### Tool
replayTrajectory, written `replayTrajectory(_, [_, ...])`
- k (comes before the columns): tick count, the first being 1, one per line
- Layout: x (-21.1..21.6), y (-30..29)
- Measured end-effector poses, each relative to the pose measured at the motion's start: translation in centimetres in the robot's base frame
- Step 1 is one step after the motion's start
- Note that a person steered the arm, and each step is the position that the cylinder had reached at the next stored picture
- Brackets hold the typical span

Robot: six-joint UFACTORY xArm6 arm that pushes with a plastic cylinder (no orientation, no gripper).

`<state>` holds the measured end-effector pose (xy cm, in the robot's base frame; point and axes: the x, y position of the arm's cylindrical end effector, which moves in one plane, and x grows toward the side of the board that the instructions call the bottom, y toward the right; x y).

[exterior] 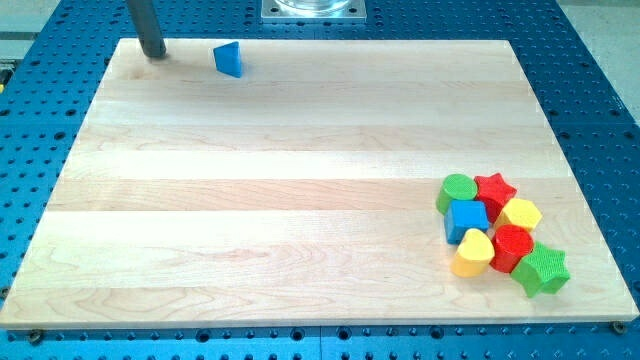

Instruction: Place the triangle left to the cube

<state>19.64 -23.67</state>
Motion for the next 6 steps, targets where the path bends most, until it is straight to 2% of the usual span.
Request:
replayTrajectory(1, [-0.4, 2.9])
replayTrajectory(2, [2.1, 8.3])
replayTrajectory(3, [8.2, 15.0])
replayTrajectory(4, [16.1, 20.1])
replayTrajectory(6, [27.5, 29.6])
